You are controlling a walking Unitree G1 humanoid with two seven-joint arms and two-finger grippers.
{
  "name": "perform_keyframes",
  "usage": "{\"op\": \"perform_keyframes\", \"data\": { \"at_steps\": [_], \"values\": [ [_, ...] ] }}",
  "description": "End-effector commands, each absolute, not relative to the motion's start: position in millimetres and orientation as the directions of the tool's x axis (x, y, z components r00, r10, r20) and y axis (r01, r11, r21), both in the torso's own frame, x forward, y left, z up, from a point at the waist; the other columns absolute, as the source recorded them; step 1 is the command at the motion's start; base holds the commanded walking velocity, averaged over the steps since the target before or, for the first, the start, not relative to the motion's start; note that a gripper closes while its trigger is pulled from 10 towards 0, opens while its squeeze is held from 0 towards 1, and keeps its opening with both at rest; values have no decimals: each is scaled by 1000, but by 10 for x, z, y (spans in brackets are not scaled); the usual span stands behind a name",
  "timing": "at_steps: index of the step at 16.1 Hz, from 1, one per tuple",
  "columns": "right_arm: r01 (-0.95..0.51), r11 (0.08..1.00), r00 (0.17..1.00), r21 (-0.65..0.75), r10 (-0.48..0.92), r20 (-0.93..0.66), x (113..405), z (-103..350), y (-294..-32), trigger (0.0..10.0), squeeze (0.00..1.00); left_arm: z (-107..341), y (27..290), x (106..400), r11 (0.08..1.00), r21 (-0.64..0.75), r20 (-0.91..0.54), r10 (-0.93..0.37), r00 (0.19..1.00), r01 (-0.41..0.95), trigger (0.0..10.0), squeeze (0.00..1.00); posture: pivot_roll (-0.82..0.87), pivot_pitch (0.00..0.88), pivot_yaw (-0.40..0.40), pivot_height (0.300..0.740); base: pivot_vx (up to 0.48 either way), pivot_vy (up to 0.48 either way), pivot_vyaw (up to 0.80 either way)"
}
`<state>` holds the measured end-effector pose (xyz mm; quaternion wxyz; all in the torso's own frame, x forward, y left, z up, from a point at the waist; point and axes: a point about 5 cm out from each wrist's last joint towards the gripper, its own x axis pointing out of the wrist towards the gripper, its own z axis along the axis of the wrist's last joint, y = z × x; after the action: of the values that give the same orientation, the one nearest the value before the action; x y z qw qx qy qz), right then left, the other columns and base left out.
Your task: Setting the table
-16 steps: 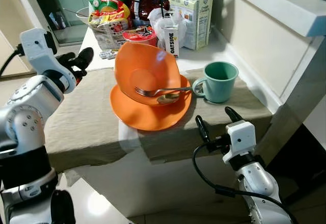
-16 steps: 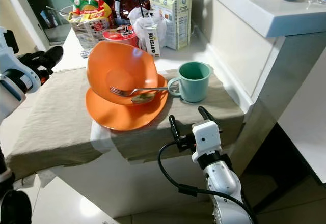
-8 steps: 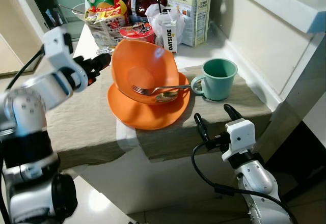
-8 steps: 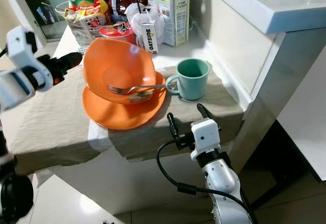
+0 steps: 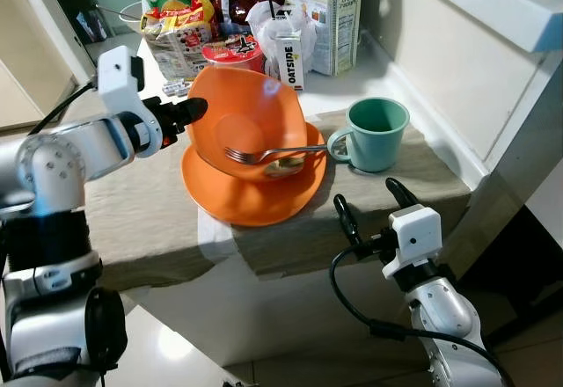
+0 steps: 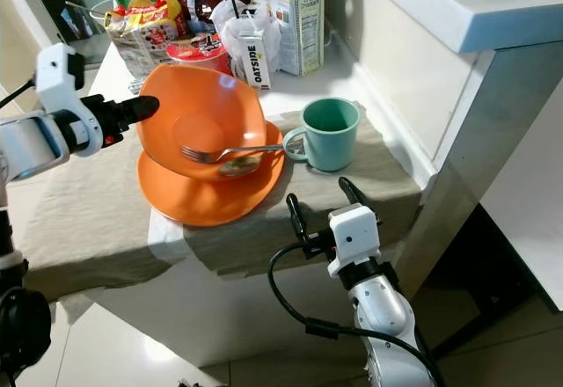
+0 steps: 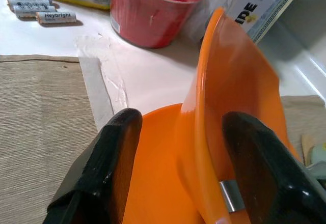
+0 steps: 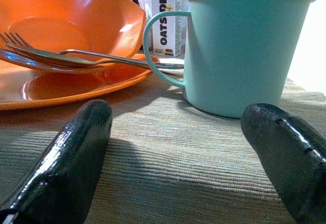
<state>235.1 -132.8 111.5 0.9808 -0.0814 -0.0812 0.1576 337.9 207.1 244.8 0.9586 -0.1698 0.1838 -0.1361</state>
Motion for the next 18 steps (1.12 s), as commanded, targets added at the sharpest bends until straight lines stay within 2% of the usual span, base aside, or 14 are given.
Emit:
{"op": "perform_keyframes", "data": {
  "at_steps": [1, 11, 12, 18],
  "values": [
    [-273, 944, 958, -186, 284, 39, 2331, 952, -1405, 10000, 0, 2459, 2120, 3404, 922, -339, -320, -298, 899, 185, 10000, 0, -157, 23, 149, 740, 0, 0, 0],
    [-266, 946, 960, -186, 277, 35, 2311, 955, -1395, 10000, 0, 2413, 2157, 3469, 957, -217, -342, -259, 903, 192, 10000, 0, -162, 27, 156, 740, 0, 0, 0],
    [-266, 946, 960, -186, 277, 35, 2312, 956, -1395, 10000, 0, 2400, 2156, 3477, 959, -207, -344, -256, 903, 193, 10000, 976, -162, 28, 158, 740, 0, 0, 0],
    [-263, 947, 961, -184, 274, 35, 2313, 960, -1391, 10000, 0, 2354, 2162, 3506, 961, -194, -355, -258, 899, 199, 10000, 1000, -161, 30, 161, 740, 0, 0, 0]
  ]
}}
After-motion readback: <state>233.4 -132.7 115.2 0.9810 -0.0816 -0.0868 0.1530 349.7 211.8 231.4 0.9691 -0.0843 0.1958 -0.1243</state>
